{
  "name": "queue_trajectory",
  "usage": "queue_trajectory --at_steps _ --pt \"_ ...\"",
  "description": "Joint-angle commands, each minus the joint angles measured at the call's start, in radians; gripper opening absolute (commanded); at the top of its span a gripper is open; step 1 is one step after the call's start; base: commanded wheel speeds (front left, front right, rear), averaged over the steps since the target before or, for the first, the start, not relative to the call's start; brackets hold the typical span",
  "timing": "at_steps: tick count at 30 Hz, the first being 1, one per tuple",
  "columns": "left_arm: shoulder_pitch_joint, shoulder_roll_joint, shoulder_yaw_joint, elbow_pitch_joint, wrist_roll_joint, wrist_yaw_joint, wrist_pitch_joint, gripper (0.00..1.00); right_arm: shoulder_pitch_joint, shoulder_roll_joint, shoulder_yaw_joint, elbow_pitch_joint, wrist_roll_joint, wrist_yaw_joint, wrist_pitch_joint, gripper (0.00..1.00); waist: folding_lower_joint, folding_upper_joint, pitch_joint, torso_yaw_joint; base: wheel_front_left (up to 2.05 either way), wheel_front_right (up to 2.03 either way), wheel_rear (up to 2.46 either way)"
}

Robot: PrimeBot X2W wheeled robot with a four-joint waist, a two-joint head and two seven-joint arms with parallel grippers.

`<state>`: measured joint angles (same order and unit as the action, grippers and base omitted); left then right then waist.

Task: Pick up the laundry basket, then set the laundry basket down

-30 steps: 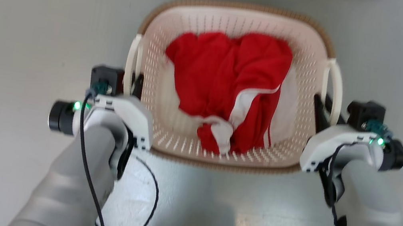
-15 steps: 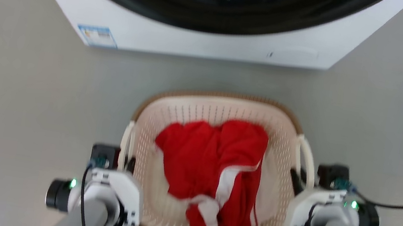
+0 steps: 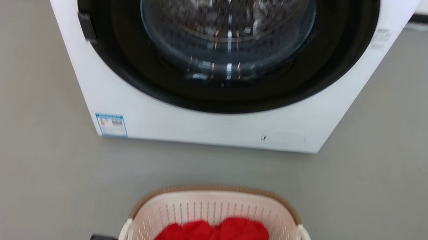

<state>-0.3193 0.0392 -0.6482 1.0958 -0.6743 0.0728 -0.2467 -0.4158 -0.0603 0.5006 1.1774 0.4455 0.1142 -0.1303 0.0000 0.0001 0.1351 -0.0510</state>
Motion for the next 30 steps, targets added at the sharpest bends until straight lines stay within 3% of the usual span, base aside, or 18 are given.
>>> queue_trajectory --at_steps 1,14,30 --pt "0.006 0.011 0.000 -0.022 -0.006 -0.002 -0.015 0.00 0.025 0.010 0.044 -0.017 0.007 0.017 0.008 0.00 0.0000 -0.0001 -0.076 -0.006 0.00 0.00 0.00" --pt "0.041 0.011 -0.081 -0.008 -0.085 0.023 -0.015 0.00 0.077 0.010 0.124 -0.037 0.061 0.017 0.037 0.00 0.0000 -0.0001 -0.153 -0.023 0.00 0.00 0.00" --pt "0.033 0.011 -0.071 -0.007 -0.099 0.037 -0.015 0.00 0.070 0.010 0.164 -0.037 0.099 0.017 0.026 0.00 0.0000 -0.0001 -0.157 -0.025 0.00 0.00 0.00"
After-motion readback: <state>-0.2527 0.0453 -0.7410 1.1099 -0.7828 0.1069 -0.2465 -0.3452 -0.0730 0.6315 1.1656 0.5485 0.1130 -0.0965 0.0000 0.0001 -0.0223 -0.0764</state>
